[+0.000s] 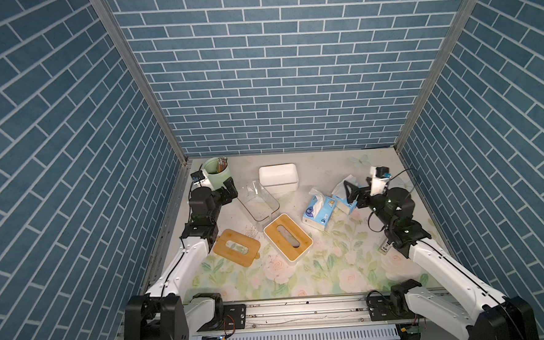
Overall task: Put the tissue paper into the tissue box
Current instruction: Adjust the tissue box at the center of the board.
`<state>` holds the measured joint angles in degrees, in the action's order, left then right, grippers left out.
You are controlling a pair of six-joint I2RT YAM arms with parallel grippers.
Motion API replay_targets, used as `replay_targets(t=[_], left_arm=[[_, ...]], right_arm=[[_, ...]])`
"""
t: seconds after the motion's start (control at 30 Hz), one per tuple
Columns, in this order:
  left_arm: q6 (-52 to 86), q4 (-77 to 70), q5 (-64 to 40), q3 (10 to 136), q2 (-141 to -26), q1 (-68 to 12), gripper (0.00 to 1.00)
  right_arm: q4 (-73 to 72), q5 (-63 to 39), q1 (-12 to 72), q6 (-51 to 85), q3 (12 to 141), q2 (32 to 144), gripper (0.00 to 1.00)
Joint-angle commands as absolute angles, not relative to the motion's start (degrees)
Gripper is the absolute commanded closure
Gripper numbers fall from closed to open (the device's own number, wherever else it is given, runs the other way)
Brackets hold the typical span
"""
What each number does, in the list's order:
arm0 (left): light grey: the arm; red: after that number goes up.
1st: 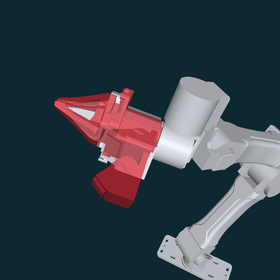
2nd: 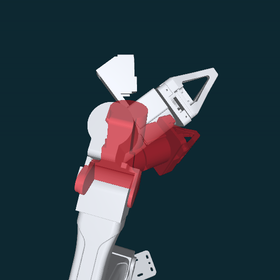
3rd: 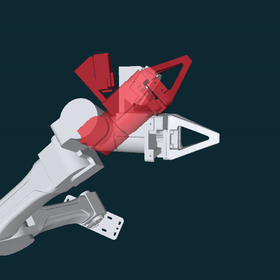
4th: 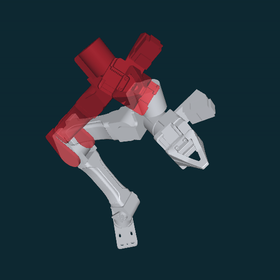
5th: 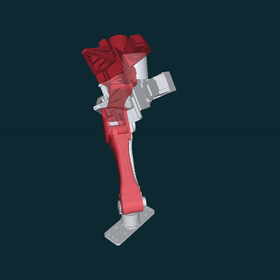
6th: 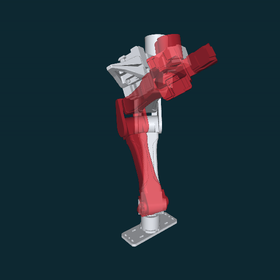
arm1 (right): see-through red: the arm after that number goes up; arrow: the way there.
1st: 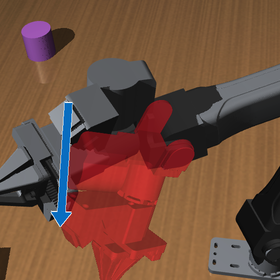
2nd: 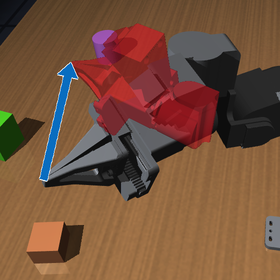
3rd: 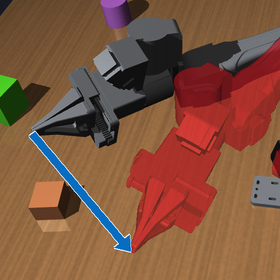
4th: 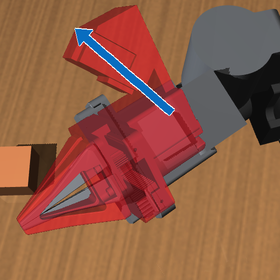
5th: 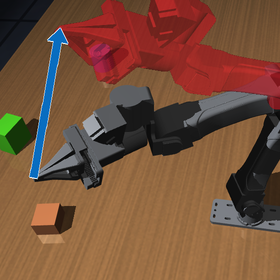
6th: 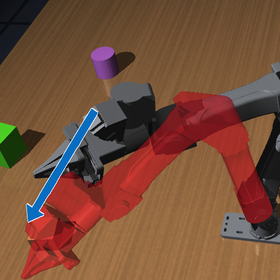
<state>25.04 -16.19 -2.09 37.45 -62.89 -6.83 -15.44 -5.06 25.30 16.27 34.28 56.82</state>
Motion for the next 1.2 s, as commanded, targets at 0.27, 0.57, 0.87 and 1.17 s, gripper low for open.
replay_targets(t=[0.27,0.57,0.87,1.17], left_arm=[[26.7,3.83,2.59,34.13,-55.0,-22.37,0.04],[24.93,1.39,12.23,37.27,-61.38,-22.92,0.07],[33.95,-8.76,0.36,36.1,-70.25,-24.4,0.09],[35.56,-15.18,-5.4,42.14,-79.36,-38.18,0.08]], right_arm=[[0.73,-0.28,48.74,17.06,40.36,71.42,0.0],[-3.55,-2.54,52.01,15.42,43.5,81.88,0.01],[-4.14,2.74,51.75,15.56,42.2,79.81,0.0],[-5.35,3.16,43.22,18.77,40.12,75.79,0.0]])
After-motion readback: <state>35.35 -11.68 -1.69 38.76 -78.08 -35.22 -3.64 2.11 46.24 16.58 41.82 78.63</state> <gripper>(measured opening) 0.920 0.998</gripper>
